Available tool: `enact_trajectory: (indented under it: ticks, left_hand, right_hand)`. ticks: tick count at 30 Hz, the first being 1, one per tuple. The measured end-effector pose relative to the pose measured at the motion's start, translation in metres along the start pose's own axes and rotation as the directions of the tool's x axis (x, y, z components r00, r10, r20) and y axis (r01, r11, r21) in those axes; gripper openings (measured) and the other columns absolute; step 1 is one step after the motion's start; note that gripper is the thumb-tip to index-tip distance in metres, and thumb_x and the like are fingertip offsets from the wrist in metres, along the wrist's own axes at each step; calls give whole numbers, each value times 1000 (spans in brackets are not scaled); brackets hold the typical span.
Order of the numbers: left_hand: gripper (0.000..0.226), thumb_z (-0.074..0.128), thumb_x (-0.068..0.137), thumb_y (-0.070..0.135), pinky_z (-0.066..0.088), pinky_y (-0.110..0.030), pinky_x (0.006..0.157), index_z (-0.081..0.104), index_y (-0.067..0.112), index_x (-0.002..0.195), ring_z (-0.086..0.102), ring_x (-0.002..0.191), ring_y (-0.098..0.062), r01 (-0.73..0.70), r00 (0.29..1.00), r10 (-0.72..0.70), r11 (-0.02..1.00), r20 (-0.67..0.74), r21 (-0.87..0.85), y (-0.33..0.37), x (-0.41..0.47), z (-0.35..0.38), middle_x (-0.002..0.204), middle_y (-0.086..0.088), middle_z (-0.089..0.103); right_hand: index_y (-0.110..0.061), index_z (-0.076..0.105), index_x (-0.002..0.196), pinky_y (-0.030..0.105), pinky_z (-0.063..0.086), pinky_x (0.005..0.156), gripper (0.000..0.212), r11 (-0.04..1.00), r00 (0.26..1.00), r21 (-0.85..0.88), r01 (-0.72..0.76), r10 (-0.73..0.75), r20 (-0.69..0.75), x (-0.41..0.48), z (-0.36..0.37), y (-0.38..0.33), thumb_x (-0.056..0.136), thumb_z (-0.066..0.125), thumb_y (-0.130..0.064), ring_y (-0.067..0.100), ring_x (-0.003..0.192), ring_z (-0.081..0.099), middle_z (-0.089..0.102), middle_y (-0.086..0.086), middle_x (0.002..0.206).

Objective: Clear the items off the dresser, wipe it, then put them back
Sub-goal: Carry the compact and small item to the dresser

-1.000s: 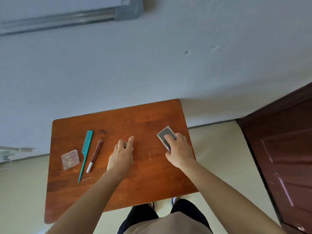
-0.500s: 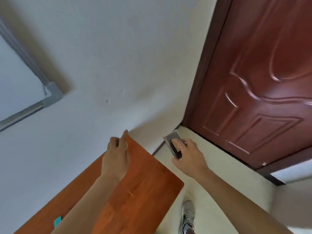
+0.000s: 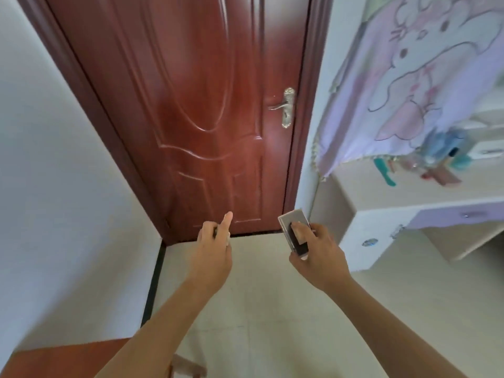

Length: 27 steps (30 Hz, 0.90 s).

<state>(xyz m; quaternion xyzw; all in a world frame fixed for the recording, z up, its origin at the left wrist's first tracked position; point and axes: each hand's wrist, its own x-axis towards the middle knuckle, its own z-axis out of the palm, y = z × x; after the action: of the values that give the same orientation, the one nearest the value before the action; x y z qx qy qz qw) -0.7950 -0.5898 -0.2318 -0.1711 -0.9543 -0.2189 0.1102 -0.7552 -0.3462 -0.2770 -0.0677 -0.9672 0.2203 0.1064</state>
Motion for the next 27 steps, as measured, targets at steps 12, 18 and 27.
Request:
enact_trajectory:
  ticks: [12, 18, 27]
  left_hand:
    - [62, 52, 93, 9, 50, -39, 65, 31, 19, 150, 49, 81, -21, -318, 934, 328, 944, 143, -93, 337, 88, 156, 109, -4, 43]
    - [63, 54, 93, 8, 53, -36, 66, 30, 17, 151, 51, 87, -20, -420, 880, 443, 894, 173, -155, 448, 127, 211, 110, -5, 43]
    - [62, 56, 94, 13, 56, -33, 70, 30, 19, 150, 55, 102, -23, -448, 867, 479, 870, 135, -205, 558, 234, 338, 113, -5, 45]
  right_hand:
    - [-34, 49, 130, 38, 52, 75, 57, 949, 923, 42, -312, 313, -223, -45, -182, 319, 76, 69, -31, 28, 108, 52, 50, 3, 121]
    - [-34, 47, 137, 39, 54, 80, 62, 905, 862, 54, -422, 419, -285, -40, -240, 431, 79, 69, -35, 27, 115, 52, 48, 4, 131]
    - [-43, 38, 134, 37, 55, 72, 61, 881, 846, 38, -471, 463, -263, 24, -266, 585, 80, 66, -39, 24, 114, 50, 45, 0, 128]
